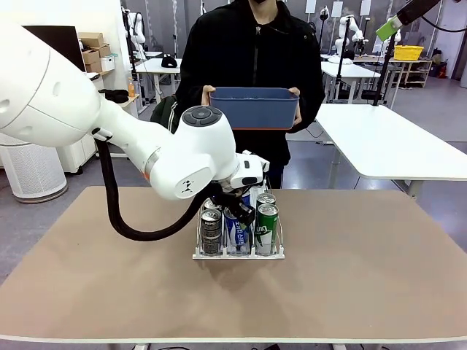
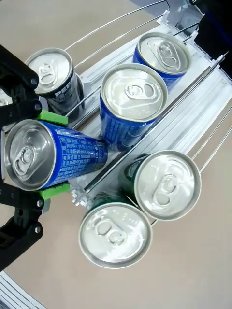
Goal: Fill the beverage cans into the dispenser.
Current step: Place the picked Ionic drink in the line of the Automatic Can Dispenser with the same cans.
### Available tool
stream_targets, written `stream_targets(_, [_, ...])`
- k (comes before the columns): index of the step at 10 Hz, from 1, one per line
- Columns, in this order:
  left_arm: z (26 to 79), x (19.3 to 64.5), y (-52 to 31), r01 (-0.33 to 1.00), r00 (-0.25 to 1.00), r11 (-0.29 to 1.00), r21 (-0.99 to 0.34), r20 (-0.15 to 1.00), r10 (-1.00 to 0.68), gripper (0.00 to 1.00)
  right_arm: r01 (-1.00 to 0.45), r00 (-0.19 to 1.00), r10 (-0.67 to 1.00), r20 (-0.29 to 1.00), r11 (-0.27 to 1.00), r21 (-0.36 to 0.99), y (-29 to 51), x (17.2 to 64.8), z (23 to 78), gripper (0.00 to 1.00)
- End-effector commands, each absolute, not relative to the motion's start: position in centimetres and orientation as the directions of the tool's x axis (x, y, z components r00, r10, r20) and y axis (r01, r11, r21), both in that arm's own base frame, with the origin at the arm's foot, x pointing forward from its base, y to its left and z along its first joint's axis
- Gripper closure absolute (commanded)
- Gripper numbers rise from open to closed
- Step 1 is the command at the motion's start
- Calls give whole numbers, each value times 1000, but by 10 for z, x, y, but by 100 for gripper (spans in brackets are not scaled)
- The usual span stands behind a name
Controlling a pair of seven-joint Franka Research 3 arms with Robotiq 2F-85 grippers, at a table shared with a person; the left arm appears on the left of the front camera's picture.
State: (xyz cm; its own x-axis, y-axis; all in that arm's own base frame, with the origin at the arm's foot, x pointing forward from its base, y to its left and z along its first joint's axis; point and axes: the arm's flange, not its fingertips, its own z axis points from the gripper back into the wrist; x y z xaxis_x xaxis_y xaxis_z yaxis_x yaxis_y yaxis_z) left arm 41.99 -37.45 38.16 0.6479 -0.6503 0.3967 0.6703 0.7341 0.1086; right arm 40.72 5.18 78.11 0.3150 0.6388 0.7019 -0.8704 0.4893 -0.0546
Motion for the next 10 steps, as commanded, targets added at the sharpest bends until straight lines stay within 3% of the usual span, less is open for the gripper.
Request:
stream_targets(1, [380,434,-377,651,680,757,54,402,-614,43,-873,314,634,706,485,-48,52,408,781,0])
stream_targets(6, [381,447,-385,636,754,771,-22,226,-616,43,-873,314,634,706,485,-48,52,408,781,0])
stream_targets(7, [386,443,-384,653,734,757,23,226,-640,43,-873,314,634,706,485,-48,52,408,781,0])
stream_targets(8, [388,441,-382,618,752,786,-5,295,-589,43,-873,314,634,706,485,-48,52,408,781,0])
stream_targets(10, [388,441,-382,618,752,786,-5,295,-589,43,-873,314,634,706,485,-48,52,408,781,0])
